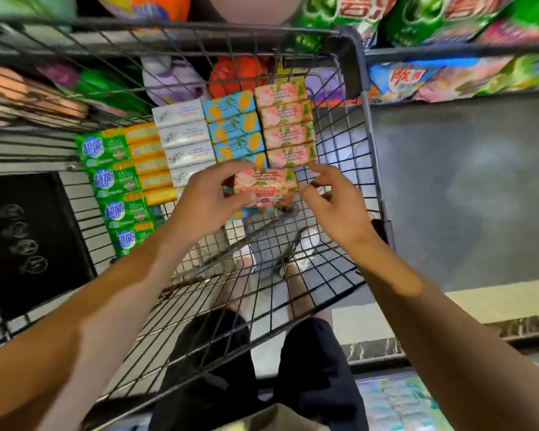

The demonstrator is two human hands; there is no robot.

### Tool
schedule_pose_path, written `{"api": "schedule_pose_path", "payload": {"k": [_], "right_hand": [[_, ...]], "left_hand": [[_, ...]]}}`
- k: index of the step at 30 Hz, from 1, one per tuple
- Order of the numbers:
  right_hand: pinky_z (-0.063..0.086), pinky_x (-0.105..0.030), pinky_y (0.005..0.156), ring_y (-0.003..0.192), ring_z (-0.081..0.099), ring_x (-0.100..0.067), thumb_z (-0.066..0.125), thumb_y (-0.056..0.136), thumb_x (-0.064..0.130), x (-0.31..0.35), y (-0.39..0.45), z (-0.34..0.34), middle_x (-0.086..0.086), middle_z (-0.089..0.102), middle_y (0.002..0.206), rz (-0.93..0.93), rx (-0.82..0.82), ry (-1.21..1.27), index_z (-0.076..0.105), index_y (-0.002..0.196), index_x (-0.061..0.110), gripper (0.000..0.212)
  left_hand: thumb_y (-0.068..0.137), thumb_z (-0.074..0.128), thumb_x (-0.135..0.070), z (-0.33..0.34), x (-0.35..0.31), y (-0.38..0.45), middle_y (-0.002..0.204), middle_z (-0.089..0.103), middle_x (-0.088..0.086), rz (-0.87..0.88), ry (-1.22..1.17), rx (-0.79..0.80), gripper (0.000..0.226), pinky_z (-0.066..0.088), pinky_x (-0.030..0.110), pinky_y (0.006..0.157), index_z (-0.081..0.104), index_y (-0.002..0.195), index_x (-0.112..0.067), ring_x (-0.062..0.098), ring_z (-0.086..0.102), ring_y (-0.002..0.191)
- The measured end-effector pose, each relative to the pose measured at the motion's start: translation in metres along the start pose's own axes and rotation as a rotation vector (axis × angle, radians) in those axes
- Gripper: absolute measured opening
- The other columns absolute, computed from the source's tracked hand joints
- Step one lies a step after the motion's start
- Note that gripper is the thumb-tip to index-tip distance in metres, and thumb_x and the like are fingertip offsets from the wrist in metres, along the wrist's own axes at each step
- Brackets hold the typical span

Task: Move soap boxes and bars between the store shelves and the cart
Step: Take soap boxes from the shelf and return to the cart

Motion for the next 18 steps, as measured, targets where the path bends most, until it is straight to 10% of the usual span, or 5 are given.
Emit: {"api": "schedule_pose_path", "payload": {"k": [4,8,18], "right_hand": [[0.052,-0.039,0.096,0.113,0.058,-0.02,0.073,0.087,0.022,-0.009,0.039,0.007,-0.003,0.048,0.134,0.023,-0.112,-0.032,0.031,0.152,0.017,0.077],[0.048,-0.031,0.09,0.118,0.06,-0.024,0.072,0.089,0.02,-0.02,0.071,0.023,-0.01,0.053,0.142,0.089,-0.083,-0.122,0.009,0.158,0.016,0.093],[0.046,-0.029,0.079,0.104,0.062,-0.033,0.069,0.089,0.01,-0.021,0.063,0.024,-0.013,0.055,0.122,0.032,-0.324,-0.214,0.043,0.141,0.013,0.059]], "left_hand": [[0.086,0.075,-0.022,-0.02,0.031,0.008,0.111,0.067,0.005,-0.089,-0.038,-0.175,0.042,0.051,0.034,0.088,0.062,0.126,-0.024,0.024,0.063,0.098],[0.087,0.075,-0.02,-0.024,0.049,0.014,0.098,0.066,0.0,-0.17,-0.099,-0.222,0.039,0.054,0.044,0.086,0.064,0.124,-0.02,0.029,0.065,0.092],[0.086,0.076,-0.027,-0.02,0.064,0.017,0.113,0.066,0.007,-0.264,-0.201,-0.231,0.044,0.054,0.044,0.089,0.062,0.127,-0.023,0.03,0.066,0.095]]}}
Point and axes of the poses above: each hand's wrist, its own y-axis towards the middle knuckle, its own z-axis out of the palm, x = y × z, the point moved 8 cm from there along y, towards the middle knuckle
